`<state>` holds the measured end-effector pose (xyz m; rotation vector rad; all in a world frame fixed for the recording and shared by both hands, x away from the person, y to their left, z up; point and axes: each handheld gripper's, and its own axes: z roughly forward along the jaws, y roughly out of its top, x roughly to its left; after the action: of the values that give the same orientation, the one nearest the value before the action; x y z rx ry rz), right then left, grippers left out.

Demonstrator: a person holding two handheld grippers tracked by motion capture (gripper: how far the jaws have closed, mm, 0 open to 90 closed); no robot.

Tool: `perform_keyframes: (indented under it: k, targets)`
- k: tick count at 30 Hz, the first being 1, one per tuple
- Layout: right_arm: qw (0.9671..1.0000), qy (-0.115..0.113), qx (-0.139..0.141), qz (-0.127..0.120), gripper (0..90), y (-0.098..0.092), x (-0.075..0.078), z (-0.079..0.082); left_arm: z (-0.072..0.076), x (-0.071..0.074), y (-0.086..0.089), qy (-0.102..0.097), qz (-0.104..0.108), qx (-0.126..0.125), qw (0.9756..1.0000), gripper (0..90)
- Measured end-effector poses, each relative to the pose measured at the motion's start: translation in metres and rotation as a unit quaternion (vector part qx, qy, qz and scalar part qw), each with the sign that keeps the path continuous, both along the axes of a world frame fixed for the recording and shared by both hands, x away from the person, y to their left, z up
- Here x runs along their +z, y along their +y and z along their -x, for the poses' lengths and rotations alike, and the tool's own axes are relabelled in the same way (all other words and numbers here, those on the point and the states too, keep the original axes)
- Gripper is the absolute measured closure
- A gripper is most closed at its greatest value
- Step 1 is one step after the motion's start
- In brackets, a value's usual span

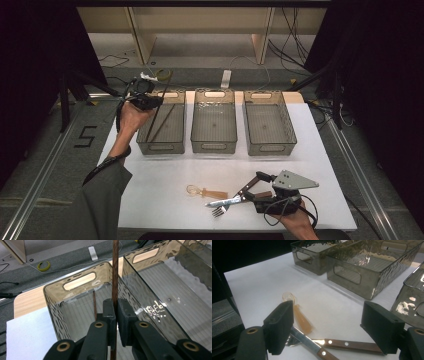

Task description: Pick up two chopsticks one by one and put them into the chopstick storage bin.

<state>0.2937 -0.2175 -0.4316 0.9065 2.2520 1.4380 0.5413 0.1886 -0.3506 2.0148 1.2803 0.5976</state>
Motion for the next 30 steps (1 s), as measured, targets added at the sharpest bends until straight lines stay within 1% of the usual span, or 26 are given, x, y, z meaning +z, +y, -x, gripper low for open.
perform_keyframes:
  k: [5,6,11,12,15,17,18,19,20,21,23,25,27,28,29,30]
  targets:
    - [1.0000,0.000,0.001,0.001,26.7,0.000,0.000,0.000,-0.001,-0.007,-0.001,0.006,0.003,0.000,1.0000,84.2]
    - [1.0000,0.000,0.001,0.000,26.7,0.000,0.000,0.000,0.000,-0.008,-0.002,0.006,-0.001,-0.001,1.0000,84.2]
    - [1.0000,0.000,0.000,-0.001,26.7,0.000,0.000,0.000,-0.002,-0.014,-0.003,0.016,-0.006,0.001,0.9998,83.8]
    - [1.0000,0.000,0.000,0.000,26.7,0.000,0.000,0.000,-0.002,-0.015,-0.004,0.016,-0.008,0.002,0.9998,83.8]
    - [1.0000,0.001,0.001,0.001,26.7,0.000,0.000,0.000,-0.001,-0.018,-0.003,0.020,-0.008,0.003,0.9998,83.0]
    - [1.0000,0.000,0.000,0.001,26.7,0.000,0.000,0.000,-0.001,-0.019,-0.002,0.024,-0.003,0.005,0.9997,82.3]
    - [1.0000,0.000,0.000,0.001,26.7,0.000,0.000,0.000,-0.001,-0.019,-0.001,0.031,0.007,0.005,0.9995,77.8]
    - [1.0000,0.000,0.000,0.001,26.7,0.000,0.000,0.000,-0.001,-0.018,0.000,0.041,0.019,0.005,0.9990,71.3]
    - [1.0000,0.000,-0.001,0.001,26.7,0.000,0.000,0.000,0.000,-0.016,0.001,0.038,0.024,0.005,0.9990,67.8]
    - [1.0000,0.000,0.000,0.000,26.8,0.000,0.000,0.000,0.001,-0.014,0.002,0.033,0.028,0.006,0.9990,67.4]
    - [1.0000,0.001,-0.001,0.001,26.7,0.000,0.000,0.000,0.003,-0.010,0.004,0.032,0.039,0.005,0.9987,63.8]
    - [1.0000,0.000,-0.001,0.001,26.7,0.000,0.000,0.000,0.007,-0.007,0.005,0.033,0.049,-0.001,0.9982,56.7]
    - [1.0000,-0.001,-0.001,0.000,26.7,0.000,0.000,0.000,0.012,-0.004,0.005,0.042,0.060,-0.013,0.9973,51.4]
    - [1.0000,0.000,-0.002,0.001,26.7,0.000,0.000,0.000,0.015,-0.003,0.005,0.050,0.072,-0.023,0.9959,48.6]
    - [1.0000,-0.001,-0.002,0.000,26.7,0.000,0.000,0.000,0.019,-0.003,0.004,0.058,0.091,-0.035,0.9936,46.1]
    - [1.0000,-0.002,-0.002,0.000,26.7,0.000,0.000,0.000,0.023,-0.002,0.004,0.067,0.104,-0.049,0.9911,43.6]
